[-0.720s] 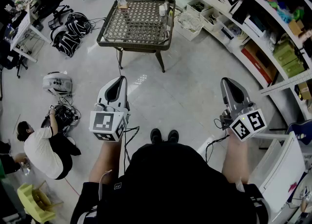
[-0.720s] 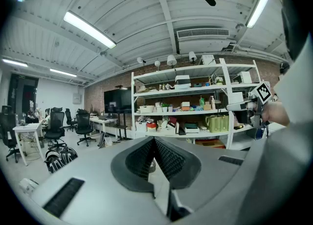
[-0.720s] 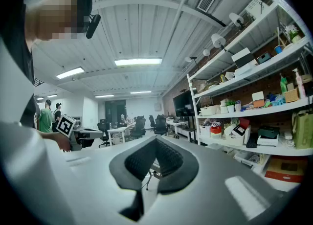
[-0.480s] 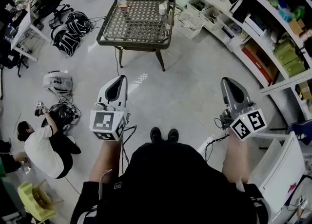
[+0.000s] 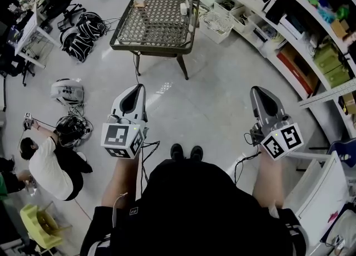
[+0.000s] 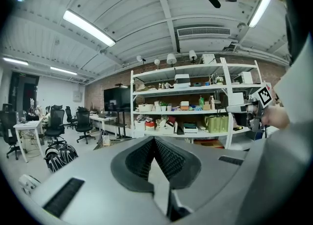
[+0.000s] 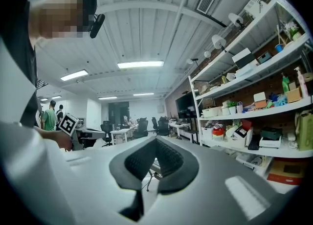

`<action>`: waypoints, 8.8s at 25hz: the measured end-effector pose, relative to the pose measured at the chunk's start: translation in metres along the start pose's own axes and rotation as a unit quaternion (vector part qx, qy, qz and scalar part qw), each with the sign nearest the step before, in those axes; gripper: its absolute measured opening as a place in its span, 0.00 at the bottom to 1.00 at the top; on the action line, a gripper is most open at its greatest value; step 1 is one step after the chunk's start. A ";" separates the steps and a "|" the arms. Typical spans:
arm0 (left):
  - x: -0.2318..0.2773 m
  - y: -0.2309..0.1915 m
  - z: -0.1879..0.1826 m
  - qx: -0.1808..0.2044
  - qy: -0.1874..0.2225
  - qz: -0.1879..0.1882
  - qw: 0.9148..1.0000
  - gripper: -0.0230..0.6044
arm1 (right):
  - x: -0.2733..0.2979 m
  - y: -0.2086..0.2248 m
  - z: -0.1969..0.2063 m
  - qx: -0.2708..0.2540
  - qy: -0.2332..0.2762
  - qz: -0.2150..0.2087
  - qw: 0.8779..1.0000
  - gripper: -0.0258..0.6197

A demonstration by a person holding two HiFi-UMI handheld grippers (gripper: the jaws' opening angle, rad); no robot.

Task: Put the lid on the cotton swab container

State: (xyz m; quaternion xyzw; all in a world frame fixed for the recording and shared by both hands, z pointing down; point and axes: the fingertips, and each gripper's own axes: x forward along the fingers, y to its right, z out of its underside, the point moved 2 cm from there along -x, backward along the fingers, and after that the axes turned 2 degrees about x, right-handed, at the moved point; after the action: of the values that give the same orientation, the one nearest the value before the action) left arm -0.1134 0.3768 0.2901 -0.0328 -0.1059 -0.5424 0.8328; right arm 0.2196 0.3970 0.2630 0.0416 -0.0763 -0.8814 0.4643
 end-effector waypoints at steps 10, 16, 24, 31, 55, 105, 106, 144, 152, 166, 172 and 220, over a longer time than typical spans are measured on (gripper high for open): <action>0.000 0.032 0.002 -0.004 -0.006 0.004 1.000 0.05 | -0.015 0.009 0.011 0.014 0.002 -0.018 1.000 0.05; 0.004 0.031 0.008 -0.015 -0.011 0.001 1.000 0.05 | -0.021 0.021 0.012 0.034 0.002 -0.013 0.999 0.05; 0.039 0.015 0.014 -0.028 -0.020 0.011 0.999 0.05 | 0.009 0.042 0.011 0.050 0.000 -0.010 0.999 0.05; 0.090 -0.019 0.010 -0.031 -0.024 0.026 0.999 0.05 | 0.060 0.064 0.013 0.062 -0.011 0.001 0.998 0.05; 0.203 -0.154 0.003 -0.062 0.000 0.049 0.997 0.05 | 0.248 0.057 -0.002 0.069 -0.023 -0.005 0.997 0.05; 0.468 -0.199 -0.007 -0.071 -0.091 -0.007 0.993 0.05 | 0.497 0.288 0.032 0.140 -0.101 -0.079 0.982 0.05; 0.469 -0.201 -0.003 -0.070 -0.093 0.000 0.993 0.05 | 0.503 0.284 0.034 0.143 -0.104 -0.078 0.981 0.05; 0.621 -0.232 0.129 -0.120 -0.245 0.056 0.960 0.05 | 0.639 0.347 0.170 0.205 -0.259 -0.068 0.941 0.05; 0.658 -0.211 0.175 -0.123 -0.289 0.074 0.947 0.05 | 0.652 0.364 0.219 0.231 -0.290 -0.067 0.926 0.05; 0.716 -0.176 0.231 -0.080 -0.322 0.142 0.933 0.05 | 0.665 0.378 0.290 0.255 -0.343 -0.064 0.902 0.05; 0.729 -0.167 0.236 -0.071 -0.323 0.155 0.931 0.05 | 0.666 0.373 0.305 0.268 -0.356 -0.070 0.892 0.05; 0.664 -0.219 0.251 -0.174 -0.302 0.080 0.934 0.05 | 0.710 0.311 0.318 -0.002 -0.514 -0.142 0.846 0.06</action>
State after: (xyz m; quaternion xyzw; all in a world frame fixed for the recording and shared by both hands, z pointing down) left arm -0.0891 -0.2658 0.6624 -0.3475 -0.2535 -0.4486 0.7834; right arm 0.0250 -0.3317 0.6286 -0.4082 -0.2959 -0.8330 0.2279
